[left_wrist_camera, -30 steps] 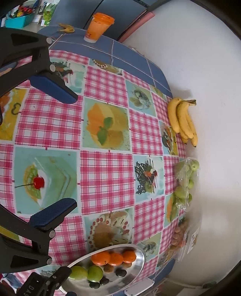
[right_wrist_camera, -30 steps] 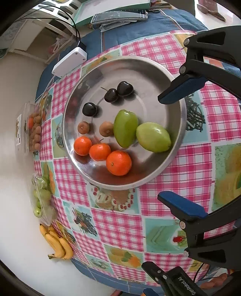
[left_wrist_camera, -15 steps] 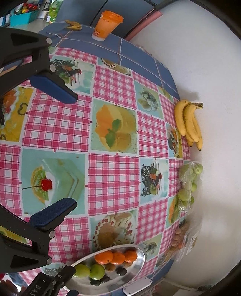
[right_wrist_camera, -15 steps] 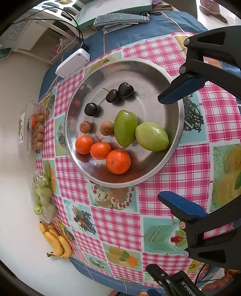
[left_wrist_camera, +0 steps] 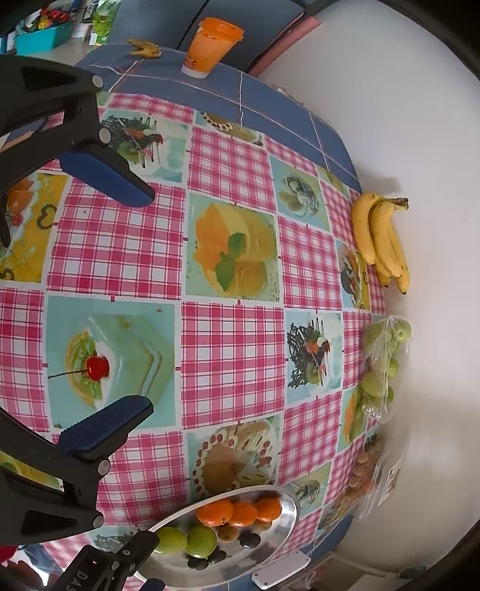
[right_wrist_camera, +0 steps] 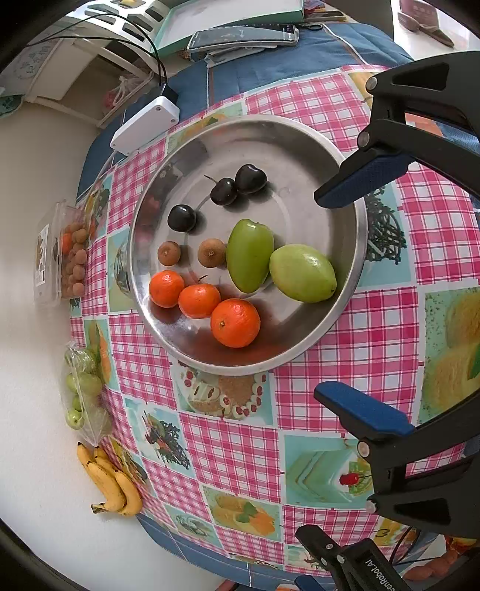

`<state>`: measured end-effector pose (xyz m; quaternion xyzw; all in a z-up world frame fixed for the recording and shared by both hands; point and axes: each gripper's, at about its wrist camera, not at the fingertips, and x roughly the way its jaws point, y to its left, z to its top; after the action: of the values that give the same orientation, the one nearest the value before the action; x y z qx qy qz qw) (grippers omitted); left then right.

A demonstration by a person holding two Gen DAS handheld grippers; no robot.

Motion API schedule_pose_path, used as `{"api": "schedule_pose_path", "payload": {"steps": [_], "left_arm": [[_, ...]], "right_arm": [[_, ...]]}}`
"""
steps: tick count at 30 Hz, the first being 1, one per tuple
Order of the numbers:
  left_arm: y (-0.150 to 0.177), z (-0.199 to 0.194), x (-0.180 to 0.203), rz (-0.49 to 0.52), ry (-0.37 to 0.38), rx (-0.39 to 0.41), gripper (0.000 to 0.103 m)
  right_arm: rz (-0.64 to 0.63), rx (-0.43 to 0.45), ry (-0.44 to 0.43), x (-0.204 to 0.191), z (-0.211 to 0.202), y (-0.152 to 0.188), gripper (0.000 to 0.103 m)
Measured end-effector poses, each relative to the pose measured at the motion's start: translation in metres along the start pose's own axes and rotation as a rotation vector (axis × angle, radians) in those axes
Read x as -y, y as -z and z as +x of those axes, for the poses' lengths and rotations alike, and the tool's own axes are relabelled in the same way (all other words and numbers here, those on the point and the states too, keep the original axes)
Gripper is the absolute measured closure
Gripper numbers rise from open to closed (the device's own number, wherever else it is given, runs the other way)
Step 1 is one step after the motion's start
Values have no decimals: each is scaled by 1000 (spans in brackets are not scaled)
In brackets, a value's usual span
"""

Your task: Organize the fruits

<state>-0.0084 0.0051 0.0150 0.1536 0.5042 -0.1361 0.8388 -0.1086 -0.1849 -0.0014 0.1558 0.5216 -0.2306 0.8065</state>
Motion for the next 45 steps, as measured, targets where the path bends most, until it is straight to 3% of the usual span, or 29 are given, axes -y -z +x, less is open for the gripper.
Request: {"api": "schedule_pose_path", "payload": {"steps": [36,45], "left_arm": [[-1,-2,1,2,-1,6,0],[-1,-8,-1,-10,10,38,0]], "right_arm": [[-6,1,2,-1,0,-1,8],[-8,1,1,0,0,-1,8]]}}
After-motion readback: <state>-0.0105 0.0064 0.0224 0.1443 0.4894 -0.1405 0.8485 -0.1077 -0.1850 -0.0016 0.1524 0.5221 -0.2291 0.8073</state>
